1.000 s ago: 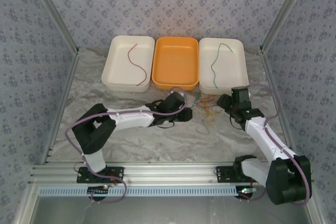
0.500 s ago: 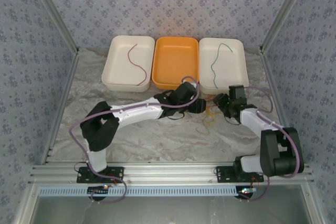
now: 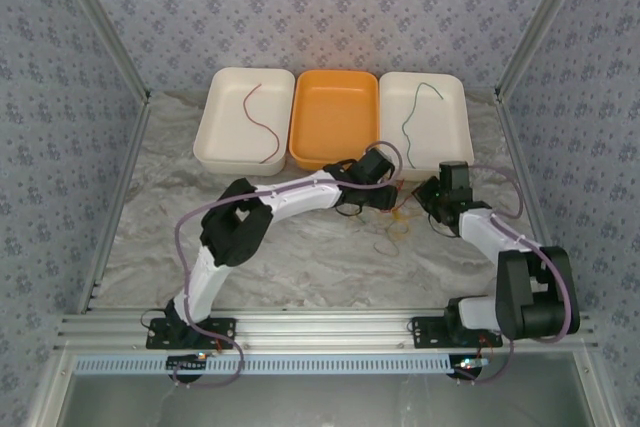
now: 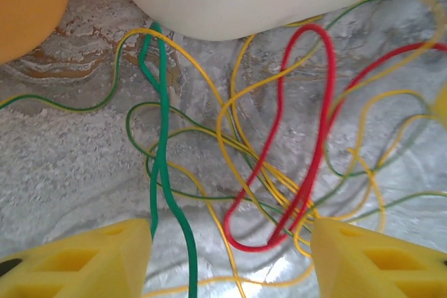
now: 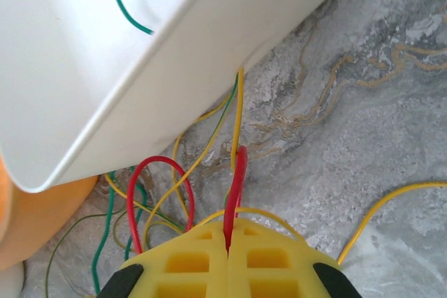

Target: Untangle the cables

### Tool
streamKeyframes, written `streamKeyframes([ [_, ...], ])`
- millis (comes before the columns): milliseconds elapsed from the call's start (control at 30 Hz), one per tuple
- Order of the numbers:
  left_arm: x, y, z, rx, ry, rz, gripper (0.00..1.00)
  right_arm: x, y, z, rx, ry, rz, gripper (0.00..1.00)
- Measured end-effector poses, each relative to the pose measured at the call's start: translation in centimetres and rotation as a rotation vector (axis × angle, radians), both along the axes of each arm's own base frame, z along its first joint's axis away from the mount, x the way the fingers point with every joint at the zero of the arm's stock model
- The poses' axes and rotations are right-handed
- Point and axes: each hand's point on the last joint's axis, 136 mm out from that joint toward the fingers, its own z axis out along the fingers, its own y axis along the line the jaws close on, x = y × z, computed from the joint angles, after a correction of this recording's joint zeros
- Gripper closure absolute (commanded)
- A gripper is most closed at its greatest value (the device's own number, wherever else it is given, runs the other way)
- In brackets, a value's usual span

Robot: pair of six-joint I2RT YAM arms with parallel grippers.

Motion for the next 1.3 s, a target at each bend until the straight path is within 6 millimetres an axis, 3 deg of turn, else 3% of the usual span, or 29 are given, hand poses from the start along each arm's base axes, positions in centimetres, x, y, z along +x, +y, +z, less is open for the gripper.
streamKeyframes([
  [133,0.5,-1.1,-1.2,0.006,0.002,-0.023,0.43,-0.1,-0.1,0.8,-0.009,-0.021,0.007,1.00],
  [267,0.3,-1.8,-2.0,0.004,0.013,-0.038,0.53,-0.5,0.1,1.3,-0.016,-0.032,0.019,1.00],
  [300,0.3,-1.9,-2.2,0.001,0.016,-0.038,0.59,-0.7,0.1,1.6,-0.016,-0.039,0.022,1.00],
  [400,0.2,-2.1,-2.6,-0.011,0.027,-0.029,1.00,-1.2,0.3,2.6,-0.019,-0.063,0.033,1.00],
  [567,0.4,-0.7,-4.3,-0.015,0.012,0.044,1.00,-2.4,-0.3,5.2,-0.065,-0.125,0.045,1.00],
  [667,-0.5,2.1,-4.3,-0.036,-0.001,0.104,1.00,-3.1,-0.5,7.0,-0.102,-0.171,0.065,1.00],
  [767,-1.6,7.2,-4.3,-0.045,0.004,0.183,1.00,-3.3,-0.3,8.4,-0.128,-0.213,0.106,1.00],
  [933,-1.3,15.3,-3.4,-0.041,-0.003,0.334,1.00,-3.5,2.9,9.1,-0.140,-0.248,0.253,1.00],
  [1100,-0.8,19.0,-1.4,-0.066,-0.034,0.407,1.00,-4.0,7.1,10.4,-0.179,-0.296,0.410,1.00],
  [1300,-1.5,22.2,1.0,-0.075,-0.078,0.460,1.00,-3.8,8.2,10.8,-0.251,-0.312,0.445,1.00],
])
